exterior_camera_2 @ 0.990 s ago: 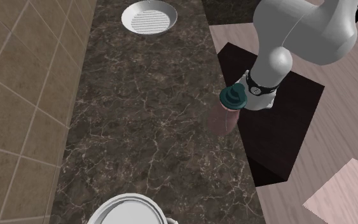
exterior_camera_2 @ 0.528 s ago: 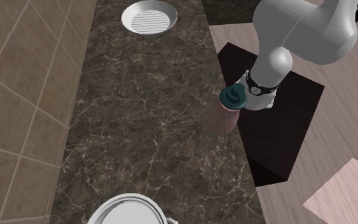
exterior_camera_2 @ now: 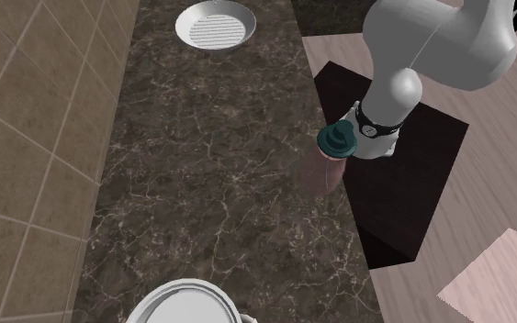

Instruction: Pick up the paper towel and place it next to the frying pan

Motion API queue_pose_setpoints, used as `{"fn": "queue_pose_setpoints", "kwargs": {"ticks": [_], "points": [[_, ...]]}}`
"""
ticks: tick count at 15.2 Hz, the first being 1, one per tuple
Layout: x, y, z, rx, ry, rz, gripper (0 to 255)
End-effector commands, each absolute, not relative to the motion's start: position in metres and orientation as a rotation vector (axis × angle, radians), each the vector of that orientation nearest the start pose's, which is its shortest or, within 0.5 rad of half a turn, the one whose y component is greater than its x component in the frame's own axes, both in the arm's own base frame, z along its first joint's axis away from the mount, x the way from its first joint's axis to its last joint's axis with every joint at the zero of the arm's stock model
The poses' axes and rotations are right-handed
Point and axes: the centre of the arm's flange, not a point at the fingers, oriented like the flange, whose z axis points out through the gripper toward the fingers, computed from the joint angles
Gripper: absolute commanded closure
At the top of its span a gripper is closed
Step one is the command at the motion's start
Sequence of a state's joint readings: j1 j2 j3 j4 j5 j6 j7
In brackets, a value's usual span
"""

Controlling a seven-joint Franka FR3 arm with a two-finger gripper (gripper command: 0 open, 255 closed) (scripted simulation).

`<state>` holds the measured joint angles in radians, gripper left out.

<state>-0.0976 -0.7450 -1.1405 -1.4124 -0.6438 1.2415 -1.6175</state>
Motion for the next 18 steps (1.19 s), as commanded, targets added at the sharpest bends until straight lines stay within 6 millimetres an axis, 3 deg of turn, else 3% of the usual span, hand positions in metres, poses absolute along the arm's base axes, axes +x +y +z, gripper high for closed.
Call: {"fn": "queue_pose_setpoints", "kwargs": {"ticks": [1,8,18], "points": [[-0.216,-0.491,0.698,-3.196,-0.317,-0.139,255],[-0.303,-0.524,0.699,-3.196,-0.317,-0.139,255],[-0.307,-0.526,0.651,-3.196,-0.317,-0.139,255]]}}
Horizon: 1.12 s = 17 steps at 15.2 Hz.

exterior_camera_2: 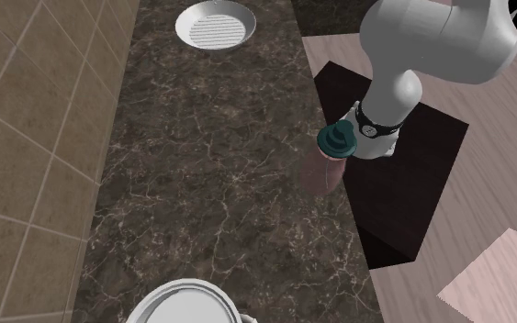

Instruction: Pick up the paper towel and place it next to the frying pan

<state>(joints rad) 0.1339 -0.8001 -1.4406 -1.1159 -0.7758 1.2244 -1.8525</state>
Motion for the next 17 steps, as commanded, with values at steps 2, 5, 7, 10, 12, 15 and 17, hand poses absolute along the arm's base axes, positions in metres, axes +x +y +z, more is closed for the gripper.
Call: {"fn": "queue_pose_setpoints", "kwargs": {"ticks": [2,5,7,10,12,15,17], "points": [[-0.307,-0.526,0.641,-3.196,-0.317,-0.139,255],[-0.307,-0.526,0.625,-3.196,-0.317,-0.139,255],[-0.307,-0.526,0.614,-3.196,-0.317,-0.139,255],[-0.307,-0.526,0.598,-3.196,-0.317,-0.139,255],[-0.307,-0.526,0.588,-3.196,-0.317,-0.139,255],[-0.307,-0.526,0.572,-3.196,-0.317,-0.139,255],[-0.307,-0.526,0.561,-3.196,-0.317,-0.139,255]]}}
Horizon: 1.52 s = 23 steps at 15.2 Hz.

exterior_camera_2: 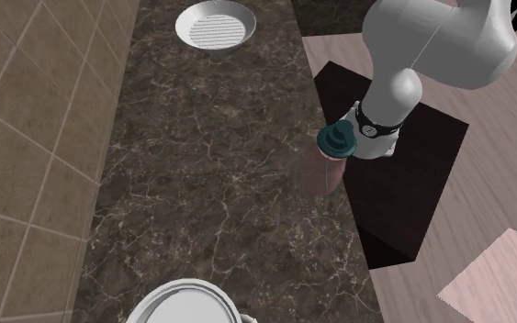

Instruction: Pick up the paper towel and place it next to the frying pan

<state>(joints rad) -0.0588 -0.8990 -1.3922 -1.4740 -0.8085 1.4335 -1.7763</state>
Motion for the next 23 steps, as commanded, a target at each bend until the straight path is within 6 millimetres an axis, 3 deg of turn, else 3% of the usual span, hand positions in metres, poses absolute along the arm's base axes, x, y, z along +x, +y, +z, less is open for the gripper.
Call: {"fn": "queue_pose_setpoints", "kwargs": {"ticks": [1,23], "points": [[-0.307,-0.526,0.556,-3.196,-0.317,-0.139,255],[-0.307,-0.526,0.44,-3.196,-0.317,-0.139,255]]}}
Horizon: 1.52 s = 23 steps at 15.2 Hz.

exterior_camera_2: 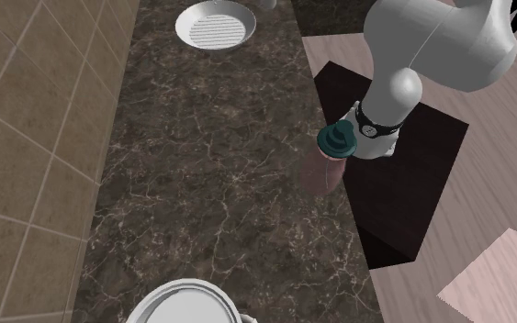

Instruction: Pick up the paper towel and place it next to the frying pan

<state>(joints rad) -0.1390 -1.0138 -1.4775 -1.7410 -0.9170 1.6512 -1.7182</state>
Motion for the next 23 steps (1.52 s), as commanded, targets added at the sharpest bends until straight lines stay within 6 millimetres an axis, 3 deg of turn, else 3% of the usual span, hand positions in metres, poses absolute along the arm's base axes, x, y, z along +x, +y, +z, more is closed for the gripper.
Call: {"fn": "queue_pose_setpoints", "kwargs": {"ticks": [1,2,10,11,16,20,23], "points": [[-0.307,-0.526,0.435,-3.196,-0.317,-0.139,255],[-0.307,-0.526,0.425,-3.196,-0.317,-0.139,255],[-0.307,-0.526,0.425,-3.196,-0.317,-0.139,255],[-0.307,-0.526,0.425,-3.196,-0.317,-0.139,0],[-0.307,-0.526,0.425,-3.196,-0.317,-0.139,0],[-0.312,-0.523,0.475,-3.196,-0.317,-0.139,0],[-0.312,-0.523,0.475,-3.196,-0.317,-0.139,0]]}}
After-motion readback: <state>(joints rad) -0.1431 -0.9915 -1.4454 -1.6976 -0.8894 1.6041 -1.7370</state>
